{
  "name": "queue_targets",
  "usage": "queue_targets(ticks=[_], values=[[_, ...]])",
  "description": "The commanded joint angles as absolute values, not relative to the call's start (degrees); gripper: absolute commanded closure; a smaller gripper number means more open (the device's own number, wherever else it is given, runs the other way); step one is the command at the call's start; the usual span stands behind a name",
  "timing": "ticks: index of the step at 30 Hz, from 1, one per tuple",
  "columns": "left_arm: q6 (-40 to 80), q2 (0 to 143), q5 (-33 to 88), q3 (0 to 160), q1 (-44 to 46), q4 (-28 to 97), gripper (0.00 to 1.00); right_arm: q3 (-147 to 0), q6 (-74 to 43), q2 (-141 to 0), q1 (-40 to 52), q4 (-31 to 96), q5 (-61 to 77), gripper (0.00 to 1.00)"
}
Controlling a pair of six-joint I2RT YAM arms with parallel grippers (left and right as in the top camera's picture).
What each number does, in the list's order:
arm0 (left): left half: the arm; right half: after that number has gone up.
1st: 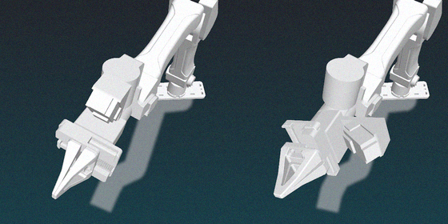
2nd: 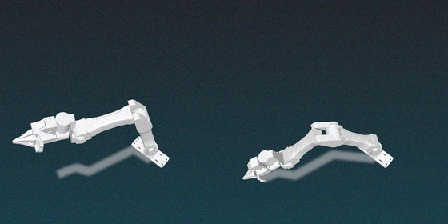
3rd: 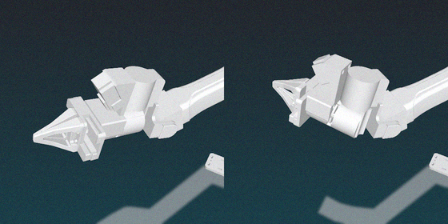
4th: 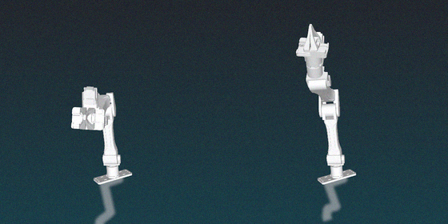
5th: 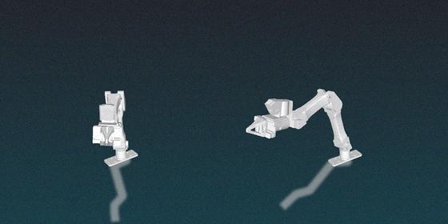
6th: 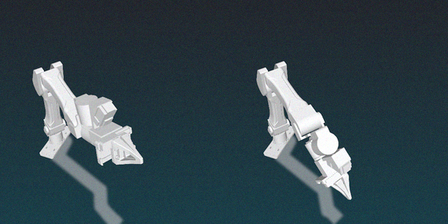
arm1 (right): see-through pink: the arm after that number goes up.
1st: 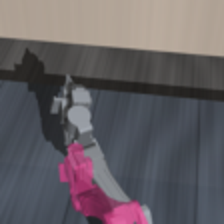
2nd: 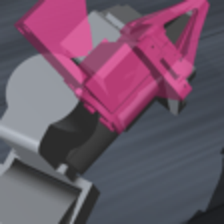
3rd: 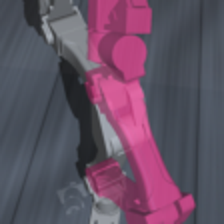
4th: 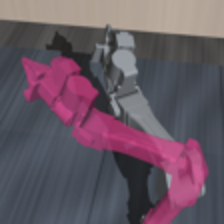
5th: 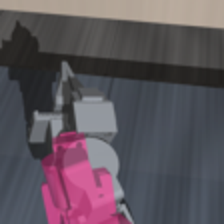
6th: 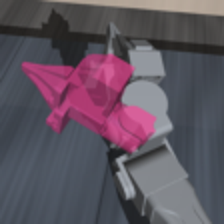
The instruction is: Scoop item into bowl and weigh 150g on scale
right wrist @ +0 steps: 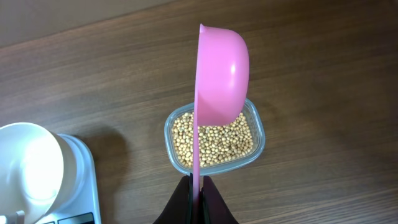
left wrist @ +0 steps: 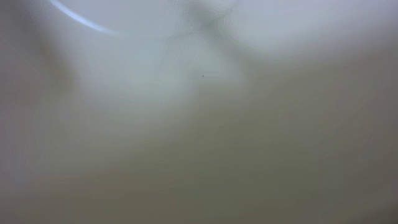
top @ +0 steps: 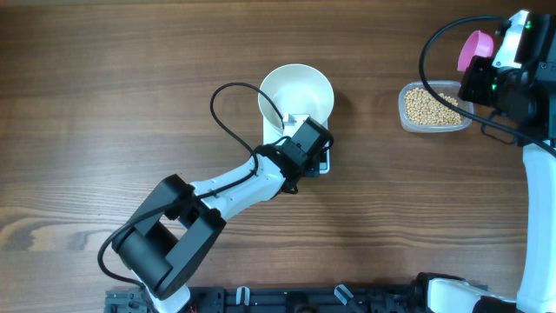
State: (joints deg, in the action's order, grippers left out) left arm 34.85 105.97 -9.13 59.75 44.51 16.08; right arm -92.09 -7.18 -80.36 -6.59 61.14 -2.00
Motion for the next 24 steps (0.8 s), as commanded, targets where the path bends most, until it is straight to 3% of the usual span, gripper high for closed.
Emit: queue_targets(ticks=[1, 15, 24], values=[[34.8, 108.7, -8.8, 59.1, 44.4, 17.0, 0.96, -93.0, -6.1, -80.3, -6.8, 60.7, -3.0, 0.96], [34.8, 109.3, -4.4, 59.2, 44.4, 17.6, 0.96, -93.0, -6.1, -80.3, -6.8, 60.9, -3.0, 0.96], [34.8, 99.2, -2.4, 59.2, 44.4, 20.6, 0.96, -93.0, -6.1, -80.3, -6.8, 60.9, -3.0, 0.96]])
